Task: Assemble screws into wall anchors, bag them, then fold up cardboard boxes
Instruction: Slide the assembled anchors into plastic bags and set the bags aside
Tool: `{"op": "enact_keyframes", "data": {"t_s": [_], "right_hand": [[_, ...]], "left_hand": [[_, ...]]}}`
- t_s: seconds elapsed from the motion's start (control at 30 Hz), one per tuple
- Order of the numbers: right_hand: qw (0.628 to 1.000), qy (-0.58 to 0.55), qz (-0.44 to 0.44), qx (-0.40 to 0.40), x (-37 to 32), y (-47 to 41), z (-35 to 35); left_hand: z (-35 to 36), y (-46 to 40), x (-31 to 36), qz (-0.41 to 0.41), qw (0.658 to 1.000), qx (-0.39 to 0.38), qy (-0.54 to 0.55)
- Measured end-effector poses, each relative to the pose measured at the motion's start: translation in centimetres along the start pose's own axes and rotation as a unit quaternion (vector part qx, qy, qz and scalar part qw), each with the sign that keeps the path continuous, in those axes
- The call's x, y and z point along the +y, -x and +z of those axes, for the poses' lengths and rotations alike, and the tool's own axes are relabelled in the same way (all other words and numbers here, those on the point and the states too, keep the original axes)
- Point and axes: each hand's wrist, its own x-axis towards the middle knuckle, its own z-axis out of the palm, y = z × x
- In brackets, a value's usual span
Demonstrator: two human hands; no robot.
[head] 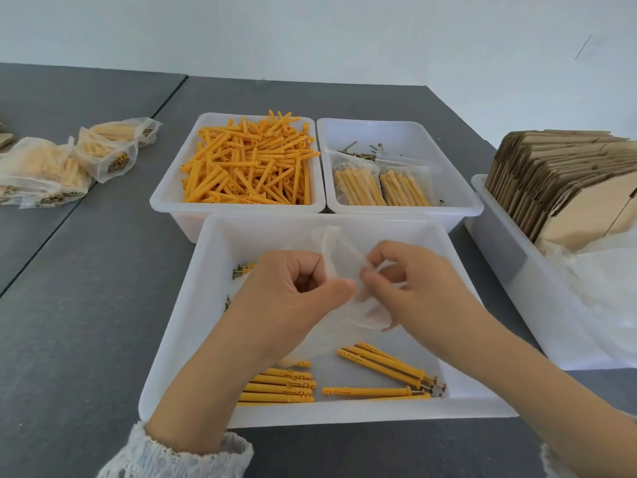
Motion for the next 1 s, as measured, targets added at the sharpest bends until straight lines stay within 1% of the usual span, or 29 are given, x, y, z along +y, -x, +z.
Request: {"op": "enact_keyframes", "data": {"t_s": [0.07, 0.1, 0.17, 0.2, 0.23, 0.27, 0.33, 0.37, 0.4, 0.43, 0.47, 0.5, 0.53, 0.6, 0.67, 0.7, 0.73, 0.8, 0.87, 0.97, 1.0], "right_hand": [[0.994, 0.101, -0.01, -0.032, 0.1, -0.3, 0.0], [0.99, 0.131, -0.018, -0.042, 0.3, -0.5, 0.2], [0.987, 0.149, -0.026, -0.045, 0.1, -1.0, 0.7], [0.989, 0.141, -0.027, -0.048, -0.1, -1.5, 0.9], [0.992, 0.115, -0.012, -0.053, -0.2, -2.1, 0.9], [0.995, 0.082, 0.013, -0.057, -0.2, -2.8, 0.8], [0.995, 0.024, 0.075, -0.064, 0.0, -3.7, 0.1], [0.993, -0.001, 0.091, -0.079, 0.2, -4.0, -0.3], [0.99, -0.022, 0.096, -0.1, 0.4, -4.0, -0.6], [0.987, -0.045, 0.097, -0.119, 0.7, -4.0, -0.8], [0.983, -0.073, 0.101, -0.136, 0.9, -4.0, -0.9], [0.976, -0.114, 0.107, -0.151, 1.2, -4.0, -1.0], [0.964, -0.169, 0.118, -0.17, 1.5, -4.0, -1.0], [0.926, -0.282, 0.14, -0.208, 1.9, -4.0, -1.2], [0.891, -0.353, 0.147, -0.244, 1.9, -4.0, -1.4], [0.879, -0.37, 0.15, -0.259, 2.0, -4.0, -1.5], [0.871, -0.378, 0.159, -0.272, 2.0, -4.0, -1.5], [0.865, -0.366, 0.179, -0.294, 1.9, -3.8, -1.4], [0.872, -0.331, 0.178, -0.314, 2.0, -3.6, -1.2], [0.888, -0.276, 0.174, -0.323, 2.0, -3.4, -0.7], [0.899, -0.242, 0.174, -0.322, 2.0, -3.4, -0.6]], "left_hand": [[0.1, 0.0, -0.2, -0.017, 0.999, -0.014, -0.038], [0.2, 0.0, -0.3, -0.026, 0.997, -0.034, -0.056], [0.4, 0.1, -0.2, -0.045, 0.991, -0.077, -0.097], [0.4, 0.3, -0.2, -0.054, 0.986, -0.081, -0.133], [0.4, 0.6, -0.2, -0.058, 0.978, -0.067, -0.187], [0.4, 0.9, -0.2, -0.057, 0.964, -0.034, -0.257], [0.0, 1.7, 0.2, -0.048, 0.925, 0.06, -0.373], [-0.4, 1.9, 0.8, -0.034, 0.914, 0.097, -0.393], [-0.9, 2.1, 1.5, -0.012, 0.915, 0.114, -0.386], [-1.4, 2.0, 2.2, 0.022, 0.918, 0.107, -0.382], [-1.9, 1.8, 2.7, 0.067, 0.911, 0.075, -0.4], [-2.1, 1.5, 3.1, 0.101, 0.899, 0.026, -0.426], [-2.2, 1.0, 3.3, 0.118, 0.886, -0.025, -0.447], [-1.7, -0.2, 2.8, 0.126, 0.865, -0.118, -0.472], [-0.9, -1.6, 1.8, 0.124, 0.849, -0.172, -0.485], [-0.4, -2.1, 1.2, 0.119, 0.848, -0.188, -0.48], [0.0, -2.6, 0.7, 0.109, 0.856, -0.199, -0.464], [0.5, -3.2, -0.2, 0.093, 0.887, -0.206, -0.403], [0.9, -3.4, -0.9, 0.095, 0.908, -0.196, -0.359], [1.2, -3.5, -1.5, 0.113, 0.906, -0.173, -0.369], [1.1, -3.6, -1.6, 0.116, 0.904, -0.163, -0.377]]}}
